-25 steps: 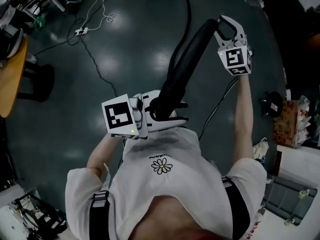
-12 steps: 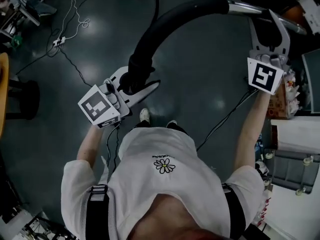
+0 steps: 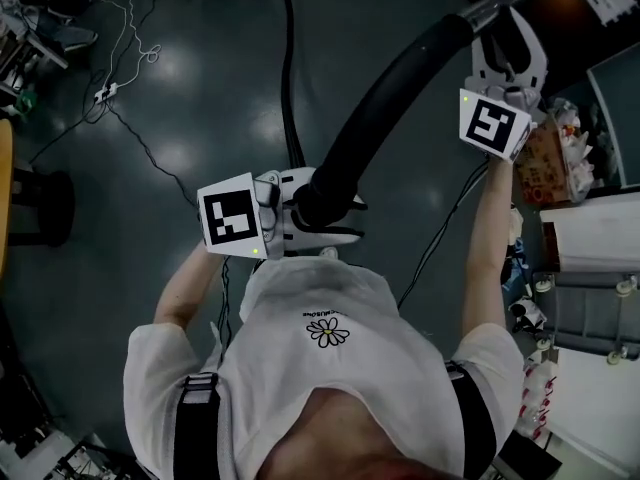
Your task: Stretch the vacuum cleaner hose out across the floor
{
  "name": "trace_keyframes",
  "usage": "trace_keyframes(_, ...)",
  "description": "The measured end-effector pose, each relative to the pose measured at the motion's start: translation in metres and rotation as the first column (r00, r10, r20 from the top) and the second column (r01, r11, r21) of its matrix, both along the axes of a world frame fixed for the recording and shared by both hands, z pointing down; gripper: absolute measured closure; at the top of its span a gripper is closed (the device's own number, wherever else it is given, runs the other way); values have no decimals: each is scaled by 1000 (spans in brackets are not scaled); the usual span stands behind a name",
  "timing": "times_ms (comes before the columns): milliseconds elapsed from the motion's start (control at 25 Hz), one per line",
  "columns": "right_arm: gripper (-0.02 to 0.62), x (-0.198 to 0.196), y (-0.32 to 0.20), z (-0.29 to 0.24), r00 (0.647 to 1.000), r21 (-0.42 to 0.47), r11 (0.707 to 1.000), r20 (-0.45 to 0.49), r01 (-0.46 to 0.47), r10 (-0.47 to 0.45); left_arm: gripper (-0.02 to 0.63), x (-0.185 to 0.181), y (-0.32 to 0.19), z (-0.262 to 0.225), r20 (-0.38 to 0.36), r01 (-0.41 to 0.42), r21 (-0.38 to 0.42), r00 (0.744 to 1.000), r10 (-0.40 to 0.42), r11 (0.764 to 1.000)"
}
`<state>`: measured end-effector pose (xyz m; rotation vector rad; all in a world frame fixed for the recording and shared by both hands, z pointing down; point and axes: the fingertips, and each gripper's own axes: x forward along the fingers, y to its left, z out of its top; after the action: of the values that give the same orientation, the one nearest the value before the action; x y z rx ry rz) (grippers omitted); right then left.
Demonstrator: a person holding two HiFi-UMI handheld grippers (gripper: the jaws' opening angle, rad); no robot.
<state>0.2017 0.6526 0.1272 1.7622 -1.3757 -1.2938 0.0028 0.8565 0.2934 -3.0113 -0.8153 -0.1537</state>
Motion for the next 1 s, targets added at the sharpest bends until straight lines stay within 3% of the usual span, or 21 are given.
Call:
trace_keyframes(200,403,-3,15,22,990,-24,999,-138,24,-27,494,24,60,22,76,-169,155,984,159,973)
trace_keyframes(280,403,-10,11,27,979,-34,999,-201,19,-25,494,27,71,24,85,-213,162,976,202,963)
trace_keyframes(360,408,-10,9,28,982,-26,999,-189,21,-25,494,31,72,23,81,-214,143,976,203,966)
trace_keyframes(440,423,-1,9,21,992,19,1000,-128,12,-10,494,41,53,21,55,-102,82,994,98,991)
trace_keyframes(480,425,6,9,15,995,53,999,-104,-6,12,494,46,33,18,26,3,17,1000,-4,1000)
trace_keyframes(520,425,14,10,9,995,88,996,-87,-31,38,483,49,8,16,-8,122,-60,992,-123,991)
trace_keyframes(600,425,24,8,-3,993,142,987,-80,-76,88,451,46,-42,11,-73,323,-193,937,-341,927)
trace_keyframes(720,425,32,3,-13,990,172,979,-72,-107,121,394,30,-93,-7,-149,489,-295,825,-546,820)
trace_keyframes(800,425,43,2,-18,990,185,974,-30,-128,136,343,20,-115,-25,-190,550,-342,754,-629,762)
trace_keyframes(840,425,51,1,-19,989,191,971,-1,-145,148,270,15,-124,-35,-207,549,-382,733,-648,743)
trace_keyframes(880,425,60,1,-20,986,196,966,26,-165,163,209,10,-131,-43,-221,531,-423,726,-651,735)
trace_keyframes(920,425,68,2,-19,983,200,962,45,-185,179,201,6,-136,-51,-232,506,-449,730,-643,737)
trace_keyframes(1000,424,75,2,-18,978,207,956,37,-207,204,201,1,-142,-63,-254,454,-447,761,-596,771)
